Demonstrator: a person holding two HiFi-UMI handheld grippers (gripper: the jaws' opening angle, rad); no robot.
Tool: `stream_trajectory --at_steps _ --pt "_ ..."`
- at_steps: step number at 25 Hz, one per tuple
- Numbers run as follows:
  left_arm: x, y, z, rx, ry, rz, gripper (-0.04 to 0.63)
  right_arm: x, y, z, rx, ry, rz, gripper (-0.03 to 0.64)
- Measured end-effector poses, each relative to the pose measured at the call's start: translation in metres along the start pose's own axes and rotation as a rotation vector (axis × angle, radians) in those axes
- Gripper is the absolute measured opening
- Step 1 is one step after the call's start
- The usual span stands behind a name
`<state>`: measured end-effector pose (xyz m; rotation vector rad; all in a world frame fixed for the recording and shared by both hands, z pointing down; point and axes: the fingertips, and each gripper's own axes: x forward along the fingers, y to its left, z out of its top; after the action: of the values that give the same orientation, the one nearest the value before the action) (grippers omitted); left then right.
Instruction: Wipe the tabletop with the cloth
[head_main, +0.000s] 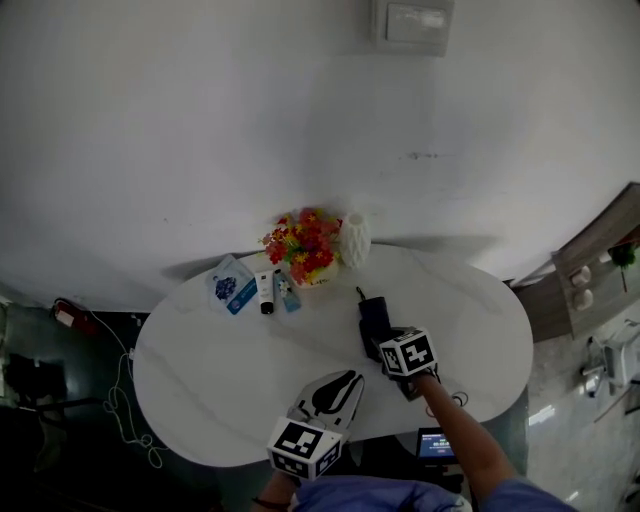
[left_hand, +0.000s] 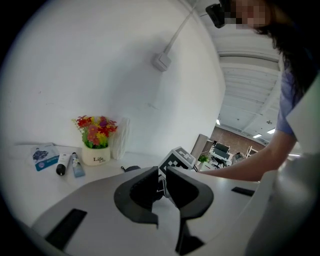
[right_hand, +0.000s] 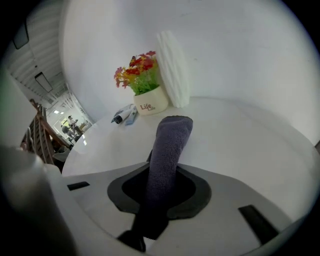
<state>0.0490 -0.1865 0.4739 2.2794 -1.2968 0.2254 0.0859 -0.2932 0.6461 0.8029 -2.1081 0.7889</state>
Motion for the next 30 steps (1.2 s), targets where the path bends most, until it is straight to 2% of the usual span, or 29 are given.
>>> stream_trajectory --at_steps 10,17,25,30 --pt "0.050 -0.067 -0.003 0.040 0.035 -0.113 0.058 -0.084 -0.132 -0.057 0.153 -0.028 -0.172 0.083" --pt "0.080 -0.117 -0.019 0.002 0.054 -0.167 0.058 -0.143 -0.216 -0.105 0.280 -0.058 -0.265 0.083" --pt "0.103 -0.158 -0.025 0.007 0.070 -0.201 0.058 -0.201 -0.288 -0.155 0.358 -0.076 -0.356 0.083" --pt "0.104 -0.166 -0.029 0.012 0.073 -0.190 0.058 -0.225 -0.318 -0.175 0.402 -0.079 -0.414 0.083"
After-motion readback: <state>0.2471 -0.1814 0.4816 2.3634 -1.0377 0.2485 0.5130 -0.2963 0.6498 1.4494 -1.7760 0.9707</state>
